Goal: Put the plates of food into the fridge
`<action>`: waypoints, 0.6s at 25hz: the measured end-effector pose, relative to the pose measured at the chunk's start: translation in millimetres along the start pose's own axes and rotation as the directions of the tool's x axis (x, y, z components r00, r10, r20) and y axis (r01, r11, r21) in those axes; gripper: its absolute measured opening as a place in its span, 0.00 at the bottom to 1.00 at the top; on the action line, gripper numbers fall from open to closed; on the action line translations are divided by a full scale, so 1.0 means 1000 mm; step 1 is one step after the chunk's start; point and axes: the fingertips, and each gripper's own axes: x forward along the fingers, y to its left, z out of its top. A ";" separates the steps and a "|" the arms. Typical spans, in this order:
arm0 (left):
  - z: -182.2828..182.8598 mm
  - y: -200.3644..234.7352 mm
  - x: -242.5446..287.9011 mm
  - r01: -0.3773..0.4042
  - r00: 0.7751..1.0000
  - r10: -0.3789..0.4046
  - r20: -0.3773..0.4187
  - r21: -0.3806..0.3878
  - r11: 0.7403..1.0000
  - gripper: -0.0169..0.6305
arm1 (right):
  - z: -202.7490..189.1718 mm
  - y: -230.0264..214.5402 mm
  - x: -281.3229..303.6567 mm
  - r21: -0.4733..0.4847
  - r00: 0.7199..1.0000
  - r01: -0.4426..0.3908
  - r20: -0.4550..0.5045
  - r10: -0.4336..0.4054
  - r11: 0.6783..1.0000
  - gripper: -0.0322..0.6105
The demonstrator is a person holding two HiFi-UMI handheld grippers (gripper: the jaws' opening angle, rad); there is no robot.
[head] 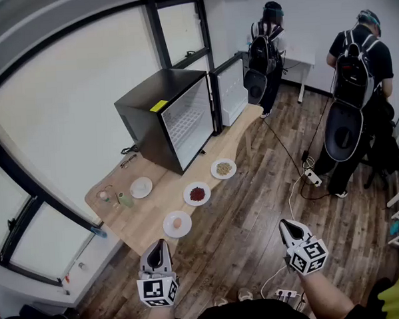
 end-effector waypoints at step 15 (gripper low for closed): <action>0.018 -0.014 0.052 0.007 1.000 -0.008 0.022 0.014 1.000 0.03 | 0.019 -0.038 0.032 -0.023 1.000 0.000 0.015 0.001 1.000 0.08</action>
